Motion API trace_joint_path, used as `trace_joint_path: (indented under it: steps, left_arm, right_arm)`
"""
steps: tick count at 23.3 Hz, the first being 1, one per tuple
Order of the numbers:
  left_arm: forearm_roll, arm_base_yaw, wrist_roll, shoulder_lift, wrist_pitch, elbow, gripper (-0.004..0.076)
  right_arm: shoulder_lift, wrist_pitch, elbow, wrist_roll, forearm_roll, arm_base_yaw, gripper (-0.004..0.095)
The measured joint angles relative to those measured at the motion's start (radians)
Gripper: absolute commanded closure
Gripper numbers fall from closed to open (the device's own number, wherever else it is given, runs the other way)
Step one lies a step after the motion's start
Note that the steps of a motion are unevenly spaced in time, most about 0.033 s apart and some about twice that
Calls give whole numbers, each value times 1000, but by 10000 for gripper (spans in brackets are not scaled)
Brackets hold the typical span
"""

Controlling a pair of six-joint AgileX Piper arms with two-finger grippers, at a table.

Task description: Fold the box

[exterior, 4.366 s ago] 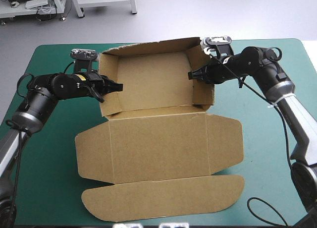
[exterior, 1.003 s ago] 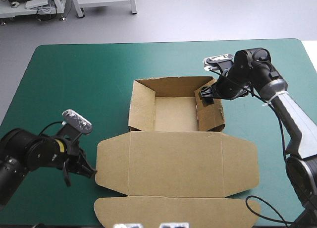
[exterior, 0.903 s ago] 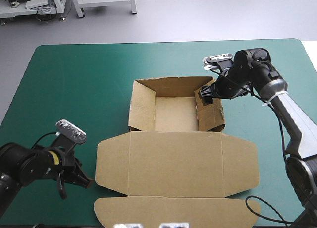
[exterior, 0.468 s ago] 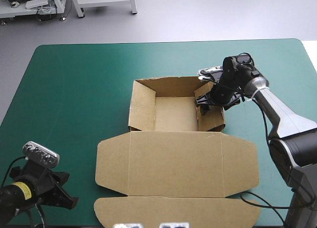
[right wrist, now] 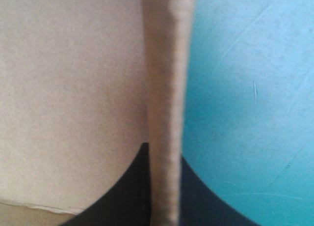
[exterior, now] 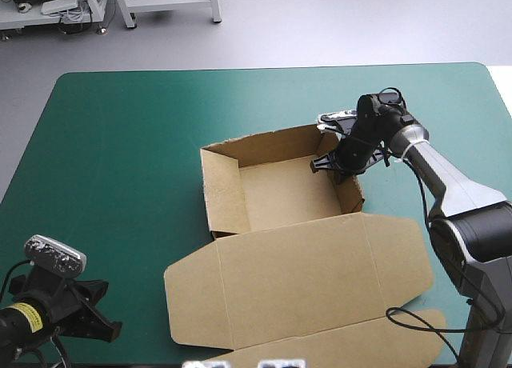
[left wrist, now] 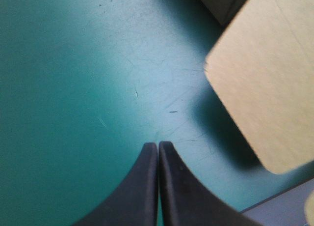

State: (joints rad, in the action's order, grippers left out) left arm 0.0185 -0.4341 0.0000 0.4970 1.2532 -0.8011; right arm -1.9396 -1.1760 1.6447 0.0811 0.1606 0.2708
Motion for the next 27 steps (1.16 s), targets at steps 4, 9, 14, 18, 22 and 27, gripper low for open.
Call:
trace_joint_path:
  steps: [4, 9, 14, 18, 22, 27]
  left_arm:
    - [0, 0, 0, 0, 0, 0, 732]
    - [1, 0, 0, 0, 0, 0, 732]
    - [1, 0, -7, 0, 0, 0, 732]
    - [4, 0, -8, 0, 0, 0, 733]
    - [4, 0, -8, 0, 0, 0, 732]
    - [5, 0, -8, 0, 0, 0, 732]
  right_arm:
    - [0, -13, 13, 6, -42, -1, 925]
    - [-2, -24, 79, 7, -107, -43, 925]
    - [-2, -49, 186, 13, -194, -246, 926]
    - [-3, -53, 191, 11, -207, -464, 926]
    - [-3, -56, 191, 8, -200, -600, 926]
    - [-3, -46, 191, 8, -161, -726, 926]
